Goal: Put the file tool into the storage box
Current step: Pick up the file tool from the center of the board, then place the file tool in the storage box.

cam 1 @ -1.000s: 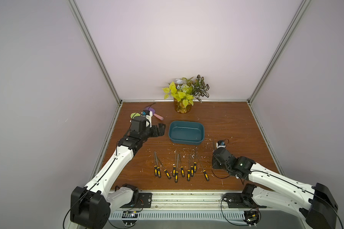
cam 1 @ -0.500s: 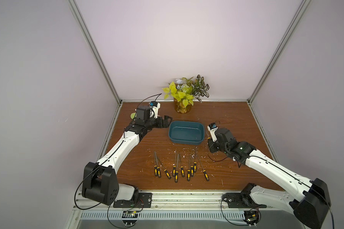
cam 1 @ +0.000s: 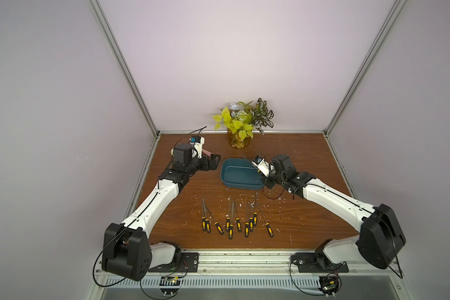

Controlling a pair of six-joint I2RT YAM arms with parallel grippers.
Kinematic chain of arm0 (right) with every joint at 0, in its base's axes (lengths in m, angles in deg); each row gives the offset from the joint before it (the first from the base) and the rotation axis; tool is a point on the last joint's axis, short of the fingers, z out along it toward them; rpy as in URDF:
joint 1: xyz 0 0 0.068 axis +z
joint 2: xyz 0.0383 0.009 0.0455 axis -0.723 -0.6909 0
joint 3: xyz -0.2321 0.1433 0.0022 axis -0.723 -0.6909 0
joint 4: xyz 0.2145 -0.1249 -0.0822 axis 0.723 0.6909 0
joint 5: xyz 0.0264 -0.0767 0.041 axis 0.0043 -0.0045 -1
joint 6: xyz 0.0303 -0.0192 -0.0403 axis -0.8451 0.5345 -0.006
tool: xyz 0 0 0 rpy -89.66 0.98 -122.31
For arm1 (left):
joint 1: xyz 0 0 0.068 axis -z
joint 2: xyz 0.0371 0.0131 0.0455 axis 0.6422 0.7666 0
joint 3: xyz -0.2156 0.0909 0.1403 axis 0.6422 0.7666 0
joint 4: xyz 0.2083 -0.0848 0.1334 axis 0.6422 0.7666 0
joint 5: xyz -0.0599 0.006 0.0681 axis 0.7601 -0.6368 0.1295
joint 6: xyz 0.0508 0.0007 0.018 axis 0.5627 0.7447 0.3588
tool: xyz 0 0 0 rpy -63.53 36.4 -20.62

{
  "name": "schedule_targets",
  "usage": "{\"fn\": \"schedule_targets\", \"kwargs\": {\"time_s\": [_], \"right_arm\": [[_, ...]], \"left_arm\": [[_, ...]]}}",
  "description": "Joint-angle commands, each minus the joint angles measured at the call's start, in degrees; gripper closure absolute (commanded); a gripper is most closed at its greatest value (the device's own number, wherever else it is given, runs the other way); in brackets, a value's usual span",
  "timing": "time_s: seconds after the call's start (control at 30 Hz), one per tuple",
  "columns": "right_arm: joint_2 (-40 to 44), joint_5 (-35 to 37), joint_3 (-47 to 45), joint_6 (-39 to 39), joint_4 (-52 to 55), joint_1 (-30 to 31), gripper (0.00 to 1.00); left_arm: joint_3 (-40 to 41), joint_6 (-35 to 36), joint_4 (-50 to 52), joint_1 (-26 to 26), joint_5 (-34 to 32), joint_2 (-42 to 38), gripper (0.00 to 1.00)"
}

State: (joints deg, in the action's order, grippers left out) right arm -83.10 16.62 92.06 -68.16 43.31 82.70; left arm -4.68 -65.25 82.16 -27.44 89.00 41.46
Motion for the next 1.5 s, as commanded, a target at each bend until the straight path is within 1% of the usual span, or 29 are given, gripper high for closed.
{"fn": "schedule_targets", "kwargs": {"time_s": [0.0, 0.1, 0.37, 0.53, 0.8, 0.83, 0.93, 1.0, 1.07, 1.17, 1.3, 1.47], "right_arm": [[-3.5, -1.8, 5.6, 7.8, -3.8, -0.1, 1.00], [-7.3, -0.1, 7.3, 10.6, -3.6, -0.1, 1.00], [-13.3, 4.4, 7.3, 15.3, -6.0, -0.2, 1.00], [-16.4, 7.8, 7.7, 17.2, -6.3, -0.1, 1.00], [-19.7, 11.7, 7.1, 18.6, -8.9, -0.1, 0.99], [-19.8, 12.0, 7.0, 18.6, -9.4, -0.1, 0.97], [-20.0, 11.8, 7.1, 18.3, -9.7, 0.0, 0.86], [-20.0, 12.2, 7.6, 17.6, -9.6, -0.1, 0.72], [-19.6, 12.4, 7.8, 16.7, -9.7, 0.0, 0.62], [-18.3, 11.7, 7.5, 14.7, -9.9, -0.1, 0.57], [-15.1, 10.1, 7.1, 11.4, -9.5, 0.1, 0.53], [-7.9, 8.4, 5.9, 2.4, -9.3, 0.4, 0.46]], "left_arm": [[1.3, 1.2, -1.9, -0.7, -2.9, -1.4, 0.00], [1.3, 1.0, -2.2, -0.7, -2.6, -1.1, 0.00], [1.1, -0.3, -1.9, -1.2, -3.4, 0.6, 0.00], [0.5, -0.3, -1.1, -1.2, -3.6, 1.4, 0.00], [0.3, 0.2, -0.4, -1.2, -6.4, 1.7, 0.00], [0.2, 0.3, -0.4, -1.2, -6.4, 1.7, 0.00], [0.2, 0.2, -0.5, -1.2, -5.6, 2.1, 0.00], [0.0, 0.2, -0.2, -1.3, -5.2, 2.5, 0.00], [-0.2, 0.2, -0.1, -1.2, -5.0, 2.8, 0.00], [-0.3, 0.1, 0.0, -1.2, -4.6, 3.0, 0.00], [-0.3, 0.2, 0.1, -1.2, -4.6, 2.9, 0.00], [-0.2, 0.2, 0.1, -1.3, -4.4, 2.8, 0.00]]}}
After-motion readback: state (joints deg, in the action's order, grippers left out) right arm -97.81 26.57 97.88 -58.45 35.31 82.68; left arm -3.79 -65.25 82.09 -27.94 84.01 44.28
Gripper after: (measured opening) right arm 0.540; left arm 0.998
